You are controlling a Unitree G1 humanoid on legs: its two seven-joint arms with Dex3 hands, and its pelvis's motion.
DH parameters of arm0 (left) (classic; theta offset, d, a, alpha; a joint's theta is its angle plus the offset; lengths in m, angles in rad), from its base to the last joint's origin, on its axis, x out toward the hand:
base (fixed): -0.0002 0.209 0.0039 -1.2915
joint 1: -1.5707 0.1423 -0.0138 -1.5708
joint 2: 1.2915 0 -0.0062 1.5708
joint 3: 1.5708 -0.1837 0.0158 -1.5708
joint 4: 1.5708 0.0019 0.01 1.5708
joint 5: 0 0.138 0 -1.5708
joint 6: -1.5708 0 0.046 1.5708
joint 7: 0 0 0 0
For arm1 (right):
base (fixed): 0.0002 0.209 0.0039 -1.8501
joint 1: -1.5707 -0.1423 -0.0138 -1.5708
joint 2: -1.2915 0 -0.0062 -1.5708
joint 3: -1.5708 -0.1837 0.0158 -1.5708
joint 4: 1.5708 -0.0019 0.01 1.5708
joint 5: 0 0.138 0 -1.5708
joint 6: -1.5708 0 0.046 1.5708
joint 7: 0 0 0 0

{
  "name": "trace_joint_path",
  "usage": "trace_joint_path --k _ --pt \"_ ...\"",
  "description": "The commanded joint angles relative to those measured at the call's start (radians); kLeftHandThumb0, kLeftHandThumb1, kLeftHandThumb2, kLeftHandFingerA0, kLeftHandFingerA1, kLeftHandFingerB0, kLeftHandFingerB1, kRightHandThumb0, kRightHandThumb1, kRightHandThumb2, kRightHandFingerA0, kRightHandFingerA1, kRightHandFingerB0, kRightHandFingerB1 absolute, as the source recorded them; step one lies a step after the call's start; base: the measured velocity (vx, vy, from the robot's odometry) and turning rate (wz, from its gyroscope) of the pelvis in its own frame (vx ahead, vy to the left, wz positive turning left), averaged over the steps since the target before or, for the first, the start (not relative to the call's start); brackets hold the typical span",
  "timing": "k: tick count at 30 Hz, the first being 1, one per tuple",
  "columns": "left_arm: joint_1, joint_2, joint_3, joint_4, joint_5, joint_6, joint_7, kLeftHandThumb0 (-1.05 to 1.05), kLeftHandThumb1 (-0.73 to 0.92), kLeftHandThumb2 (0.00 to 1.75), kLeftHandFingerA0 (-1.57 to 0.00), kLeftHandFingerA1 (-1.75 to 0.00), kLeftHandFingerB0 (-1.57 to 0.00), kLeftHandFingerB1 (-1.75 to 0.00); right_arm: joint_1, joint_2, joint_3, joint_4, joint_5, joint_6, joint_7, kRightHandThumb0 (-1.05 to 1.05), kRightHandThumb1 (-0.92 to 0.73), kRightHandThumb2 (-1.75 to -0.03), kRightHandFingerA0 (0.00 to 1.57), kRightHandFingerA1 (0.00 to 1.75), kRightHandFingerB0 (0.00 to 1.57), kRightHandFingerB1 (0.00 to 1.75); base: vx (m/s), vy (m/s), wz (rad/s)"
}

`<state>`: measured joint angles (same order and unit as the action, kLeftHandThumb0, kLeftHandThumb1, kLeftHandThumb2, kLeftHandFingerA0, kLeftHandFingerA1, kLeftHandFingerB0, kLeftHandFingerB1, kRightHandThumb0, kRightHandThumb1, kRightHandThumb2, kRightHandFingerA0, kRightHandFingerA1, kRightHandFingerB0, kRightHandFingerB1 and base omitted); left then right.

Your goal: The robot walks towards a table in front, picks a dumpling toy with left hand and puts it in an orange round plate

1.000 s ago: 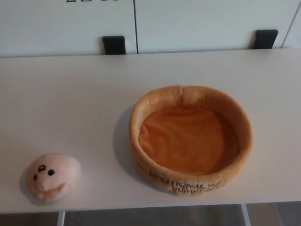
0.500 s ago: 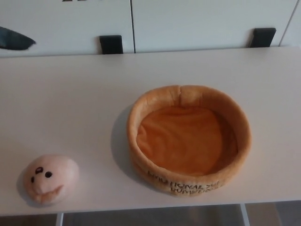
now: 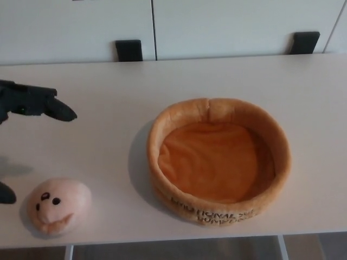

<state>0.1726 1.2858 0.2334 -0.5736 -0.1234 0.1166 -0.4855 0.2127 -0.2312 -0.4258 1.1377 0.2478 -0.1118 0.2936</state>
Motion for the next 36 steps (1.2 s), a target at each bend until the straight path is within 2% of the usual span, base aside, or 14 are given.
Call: trace_joint_path --k 1,2,5,6,11,12,20,25,26,29,30,36 --pt "-0.015 -0.026 -0.051 0.016 0.092 0.062 -0.046 -0.54 0.28 0.56 -0.31 -0.44 -0.32 -0.41 0.012 -0.009 -0.003 -0.021 0.012 0.008 0.007 0.10 -0.49 -0.89 0.44 0.65 0.24 0.52 0.00 0.000 0.00" --pt "-0.014 -0.029 -0.059 0.016 0.103 0.075 -0.054 -0.49 0.30 0.50 -0.32 -0.39 -0.34 -0.38 0.015 -0.010 -0.005 -0.026 0.017 0.012 0.014 0.08 -0.48 -0.88 0.42 0.64 0.23 0.52 0.00 0.000 0.00" --pt "-0.015 -0.037 -0.070 0.016 0.122 0.090 -0.065 -0.50 0.30 0.50 -0.32 -0.40 -0.35 -0.37 0.016 -0.012 -0.004 -0.032 0.017 0.014 0.015 0.09 -0.49 -0.88 0.44 0.65 0.25 0.52 0.00 0.000 0.00" --pt "-0.014 -0.044 -0.074 0.016 0.133 0.090 -0.068 -0.54 0.27 0.56 -0.31 -0.43 -0.32 -0.40 0.014 -0.013 -0.004 -0.028 0.016 0.012 0.016 0.09 -0.49 -0.89 0.43 0.64 0.23 0.52 0.00 0.000 0.00" --pt "-0.023 -0.063 -0.092 0.007 0.161 0.117 -0.086 -0.58 0.28 0.56 -0.29 -0.42 -0.31 -0.40 0.009 -0.014 -0.005 -0.018 0.013 0.010 0.004 0.08 -0.49 -0.88 0.43 0.64 0.24 0.52 0.00 0.000 0.00" --pt "-0.028 -0.062 -0.105 0.000 0.178 0.127 -0.085 -0.68 0.29 0.57 -0.30 -0.40 -0.32 -0.41 0.011 -0.014 -0.003 -0.019 0.012 0.008 0.008 0.08 -0.49 -0.89 0.43 0.64 0.23 0.52 0.00 0.000 0.00" --pt "-0.126 -0.112 -0.221 0.003 0.264 0.167 -0.093 -0.75 0.31 0.59 -0.31 -0.41 -0.31 -0.37 0.011 -0.011 0.000 -0.018 0.009 0.005 0.008 0.09 -0.51 -0.90 0.43 0.64 0.23 0.51 0.00 0.000 0.00" --pt "-0.196 -0.166 -0.300 0.027 0.304 0.199 -0.101 -0.74 0.29 0.58 -0.30 -0.40 -0.31 -0.38 0.010 -0.014 -0.002 -0.015 0.011 -0.001 0.017 0.09 -0.48 -0.88 0.46 0.66 0.24 0.52 0.00 0.000 0.00" --pt "-0.215 -0.181 -0.326 0.026 0.325 0.218 -0.103 -0.66 0.28 0.57 -0.30 -0.40 -0.31 -0.39 0.010 -0.014 -0.004 -0.015 0.014 0.000 0.019 0.08 -0.48 -0.88 0.45 0.65 0.24 0.52 0.00 0.000 0.00" --pt "-0.238 -0.204 -0.363 0.028 0.366 0.232 -0.099 -0.59 0.28 0.57 -0.31 -0.39 -0.34 -0.42 0.006 -0.016 -0.005 -0.011 0.015 0.007 0.018 0.09 -0.47 -0.88 0.45 0.65 0.23 0.52 0.00 0.000 0.00" --pt "-0.252 -0.218 -0.392 0.033 0.401 0.238 -0.094 -0.54 0.31 0.50 -0.33 -0.36 -0.34 -0.39 0.002 -0.018 -0.004 -0.004 0.012 0.007 0.016 0.09 -0.48 -0.88 0.43 0.63 0.23 0.52 0.00 0.000 0.00" --pt "-0.308 -0.256 -0.495 0.081 0.511 0.250 -0.114 -0.57 0.30 0.51 -0.32 -0.34 -0.31 -0.39 0.003 -0.015 0.001 -0.016 0.008 0.004 0.012 0.08 -0.47 -0.88 0.43 0.64 0.25 0.52 0.00 0.000 0.00"
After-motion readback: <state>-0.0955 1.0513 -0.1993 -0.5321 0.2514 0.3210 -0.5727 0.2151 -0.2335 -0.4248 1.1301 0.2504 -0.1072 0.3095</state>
